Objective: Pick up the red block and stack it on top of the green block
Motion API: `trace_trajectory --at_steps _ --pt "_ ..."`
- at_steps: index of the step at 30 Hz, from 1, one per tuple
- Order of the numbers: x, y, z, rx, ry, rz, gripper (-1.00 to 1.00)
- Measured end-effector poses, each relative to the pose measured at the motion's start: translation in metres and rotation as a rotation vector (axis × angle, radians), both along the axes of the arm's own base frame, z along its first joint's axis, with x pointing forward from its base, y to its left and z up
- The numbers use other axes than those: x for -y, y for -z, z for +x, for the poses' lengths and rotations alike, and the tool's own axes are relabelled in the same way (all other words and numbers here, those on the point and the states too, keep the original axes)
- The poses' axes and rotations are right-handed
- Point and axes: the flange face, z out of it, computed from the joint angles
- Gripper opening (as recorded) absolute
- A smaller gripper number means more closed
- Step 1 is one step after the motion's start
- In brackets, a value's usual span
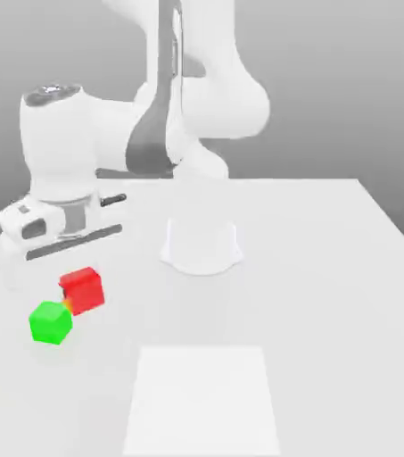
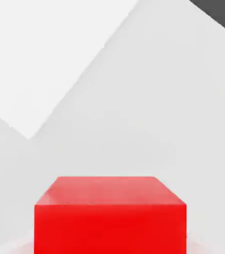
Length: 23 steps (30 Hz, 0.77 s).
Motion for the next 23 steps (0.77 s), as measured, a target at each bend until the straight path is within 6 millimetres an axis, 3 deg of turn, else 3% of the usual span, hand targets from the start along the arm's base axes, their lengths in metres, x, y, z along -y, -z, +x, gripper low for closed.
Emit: trace_trajectory --at_steps 2,4,12,20,21,23 --pt "0.019 0.000 -0.018 -0.001 0.061 0.005 -1.00" --pt "0.024 0.003 -0.020 0.003 0.073 0.011 -1.00" --pt "0.027 0.024 -0.015 0.016 0.073 0.020 -1.00" --pt "0.026 0.061 -0.022 0.003 0.079 0.008 -1.00" --pt "0.026 0.065 -0.023 0.000 0.081 0.006 1.00" --pt "0.026 0.065 -0.023 0.000 0.081 0.006 1.00"
